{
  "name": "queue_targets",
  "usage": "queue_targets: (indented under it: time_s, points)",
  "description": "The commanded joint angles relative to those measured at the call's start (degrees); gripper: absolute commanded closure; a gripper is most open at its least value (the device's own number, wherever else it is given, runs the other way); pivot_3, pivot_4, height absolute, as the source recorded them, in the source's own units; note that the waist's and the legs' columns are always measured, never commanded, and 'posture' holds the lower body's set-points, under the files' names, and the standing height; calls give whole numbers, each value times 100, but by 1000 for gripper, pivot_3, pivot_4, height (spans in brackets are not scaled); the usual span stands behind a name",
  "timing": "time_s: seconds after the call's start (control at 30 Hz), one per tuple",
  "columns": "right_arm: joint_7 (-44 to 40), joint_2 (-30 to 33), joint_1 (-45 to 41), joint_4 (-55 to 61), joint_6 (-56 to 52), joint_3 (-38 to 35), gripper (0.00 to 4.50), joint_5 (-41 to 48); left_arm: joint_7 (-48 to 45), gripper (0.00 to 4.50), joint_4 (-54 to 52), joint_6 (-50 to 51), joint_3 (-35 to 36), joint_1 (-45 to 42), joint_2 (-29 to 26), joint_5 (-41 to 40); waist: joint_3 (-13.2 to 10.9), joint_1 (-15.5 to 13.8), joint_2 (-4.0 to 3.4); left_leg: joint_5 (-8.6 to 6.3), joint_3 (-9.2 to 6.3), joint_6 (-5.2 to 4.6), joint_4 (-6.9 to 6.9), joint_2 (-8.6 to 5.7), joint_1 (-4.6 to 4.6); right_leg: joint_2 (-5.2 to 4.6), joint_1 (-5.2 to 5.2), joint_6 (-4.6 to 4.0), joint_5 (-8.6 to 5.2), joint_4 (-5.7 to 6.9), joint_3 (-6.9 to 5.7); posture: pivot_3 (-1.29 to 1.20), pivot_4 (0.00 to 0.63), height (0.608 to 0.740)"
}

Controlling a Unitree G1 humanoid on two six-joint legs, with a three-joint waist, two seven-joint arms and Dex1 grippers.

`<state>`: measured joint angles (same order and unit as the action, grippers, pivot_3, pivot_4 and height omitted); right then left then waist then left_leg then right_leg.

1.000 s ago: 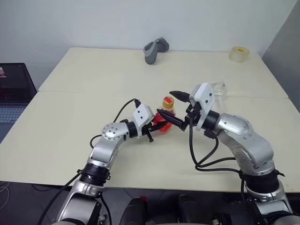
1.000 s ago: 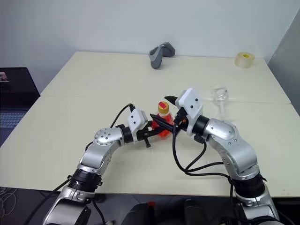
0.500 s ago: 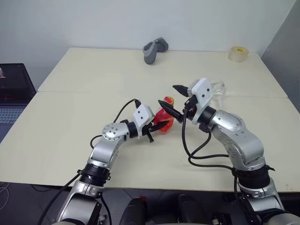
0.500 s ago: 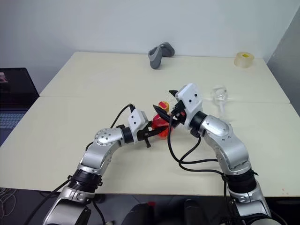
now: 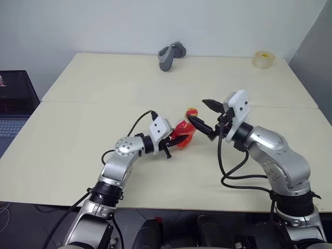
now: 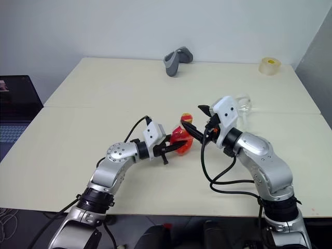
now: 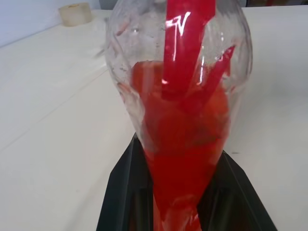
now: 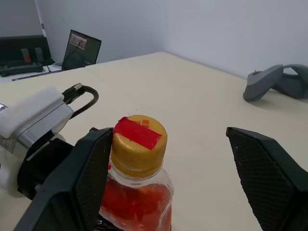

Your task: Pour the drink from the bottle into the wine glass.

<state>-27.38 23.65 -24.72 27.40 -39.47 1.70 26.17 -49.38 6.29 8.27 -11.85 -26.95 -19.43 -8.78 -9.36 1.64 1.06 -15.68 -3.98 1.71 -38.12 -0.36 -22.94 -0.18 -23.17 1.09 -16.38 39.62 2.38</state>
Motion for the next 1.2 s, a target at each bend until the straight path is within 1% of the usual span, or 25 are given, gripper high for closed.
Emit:
queue_targets:
  time_s: [0.03, 0.1, 0.23, 0.47, 0.57, 0.7, 0.8, 0.9, 0.97, 1.07, 1.2]
  points:
    - [-11, 331, 157, 164, -108, -722, 531, 201, -18, 3790, -271, -133, 137, 5, -59, -92, 0, -1, 0, 0, 0, 0, 0, 0, 0, 0, 0, 0, 0, 0, 0, 0, 150, 740]
    - [-82, 466, 238, 190, -143, -768, 531, 303, -19, 3792, -270, -136, 133, 6, -67, -97, 0, -2, 0, 0, 2, 0, -1, -1, -1, 0, 0, 0, 0, -1, 1, 0, 150, 740]
    - [-481, 893, 484, 184, -162, -838, 531, 421, -18, 3811, -246, -136, 139, -13, -65, -108, 0, -4, 0, 0, 1, -1, 0, -1, 0, 0, 2, 0, 0, -3, 1, 0, 150, 740]
    - [-787, 994, 573, 357, -327, -809, 531, 810, 65, 3813, -223, -164, 210, -18, -42, -88, 0, 8, 0, 0, 1, -1, 3, 2, 2, 5, 2, 0, 0, -1, 1, 0, 150, 740]
    - [-681, 893, 451, 433, -548, -861, 531, 1090, 251, 3813, -214, -96, 394, -15, 33, -195, 0, 5, 0, 0, 2, -1, 2, 1, 1, 4, 3, 0, 0, -2, 1, 0, 150, 740]
    - [-329, 554, 131, 435, -827, -904, 531, 1496, 491, 3814, -329, 257, 782, 104, 178, -600, 0, 16, 0, 0, 1, -1, 2, 4, 2, 4, 3, 0, 0, 0, 2, 0, 150, 740]
    - [-149, 388, -79, 369, -953, -869, 531, 1634, 387, 3814, -543, 495, 820, 271, 185, -853, 0, 10, 0, 0, 0, -1, 2, 4, 2, 4, 2, 0, 0, 0, 1, 0, 150, 740]
    - [-53, 305, -336, 186, -979, -675, 531, 1540, 179, 3814, -809, 759, 768, 453, 121, -1092, 0, 3, 0, 0, 1, -1, 0, 1, -1, 0, 3, 0, 0, -4, 2, 0, 150, 740]
    - [-61, 250, -483, 65, -955, -615, 531, 1529, 74, 3814, -848, 810, 724, 515, 56, -1100, 0, -1, 0, 0, 0, -1, 0, 0, -1, -1, 3, 0, 0, -5, 0, 0, 150, 740]
    - [-360, 295, -788, -181, -890, -345, 531, 1475, -78, 3814, -701, 657, 600, 542, -106, -879, 0, 2, 0, 0, -1, -1, 1, 1, 2, 1, 3, 0, 0, -3, -1, 0, 150, 740]
    - [-614, 330, -1002, -442, -863, -126, 531, 1417, -152, 3814, -611, 509, 473, 515, -178, -732, 0, 2, 0, 0, 1, -1, 1, 0, 1, 1, 3, 0, 0, -5, 0, 0, 150, 740]
